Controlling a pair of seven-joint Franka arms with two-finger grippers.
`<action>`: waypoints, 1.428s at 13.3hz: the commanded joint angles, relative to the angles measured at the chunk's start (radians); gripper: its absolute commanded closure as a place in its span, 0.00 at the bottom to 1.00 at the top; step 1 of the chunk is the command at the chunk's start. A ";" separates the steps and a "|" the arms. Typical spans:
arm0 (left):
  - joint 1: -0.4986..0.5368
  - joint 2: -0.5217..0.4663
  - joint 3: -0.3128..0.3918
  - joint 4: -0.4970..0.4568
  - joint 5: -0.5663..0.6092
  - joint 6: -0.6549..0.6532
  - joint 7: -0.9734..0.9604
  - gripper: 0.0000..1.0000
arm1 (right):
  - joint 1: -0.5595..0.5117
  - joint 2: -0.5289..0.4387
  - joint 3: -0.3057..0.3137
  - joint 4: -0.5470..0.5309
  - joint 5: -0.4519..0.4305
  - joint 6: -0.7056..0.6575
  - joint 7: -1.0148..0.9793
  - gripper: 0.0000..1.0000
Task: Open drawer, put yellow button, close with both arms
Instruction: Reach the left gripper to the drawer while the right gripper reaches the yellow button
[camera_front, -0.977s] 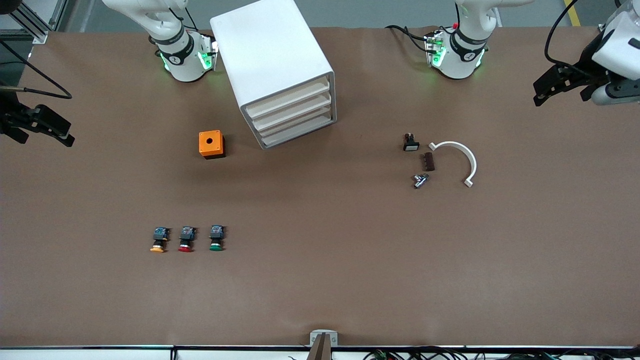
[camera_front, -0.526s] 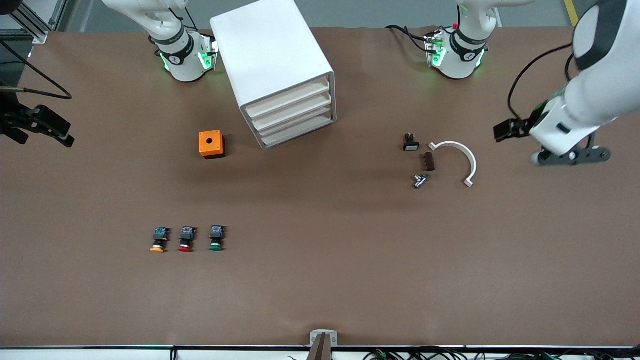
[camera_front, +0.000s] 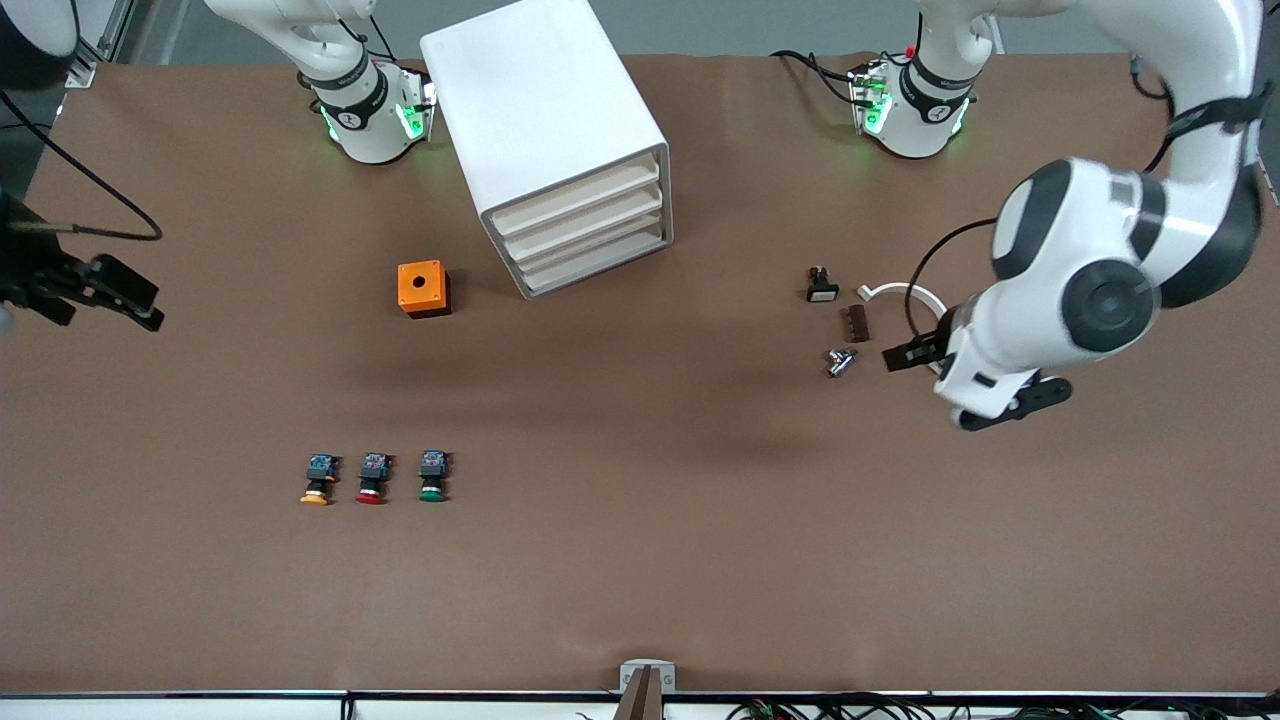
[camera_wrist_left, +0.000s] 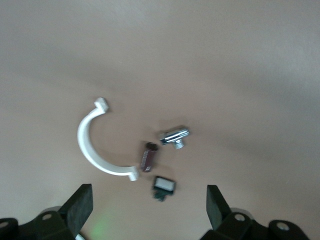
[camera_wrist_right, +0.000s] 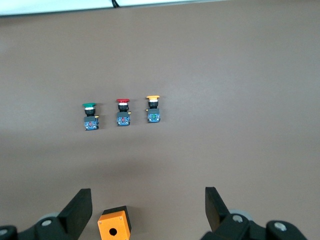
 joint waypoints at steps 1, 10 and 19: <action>-0.060 0.120 -0.002 0.121 -0.015 0.004 -0.217 0.00 | -0.005 0.103 0.007 0.018 0.020 0.053 -0.014 0.00; -0.197 0.223 0.001 0.129 -0.530 0.085 -1.237 0.00 | -0.017 0.474 0.008 0.012 0.082 0.306 -0.014 0.00; -0.270 0.283 0.000 0.123 -0.833 -0.068 -1.611 0.02 | -0.020 0.638 0.016 -0.004 0.084 0.432 -0.025 0.00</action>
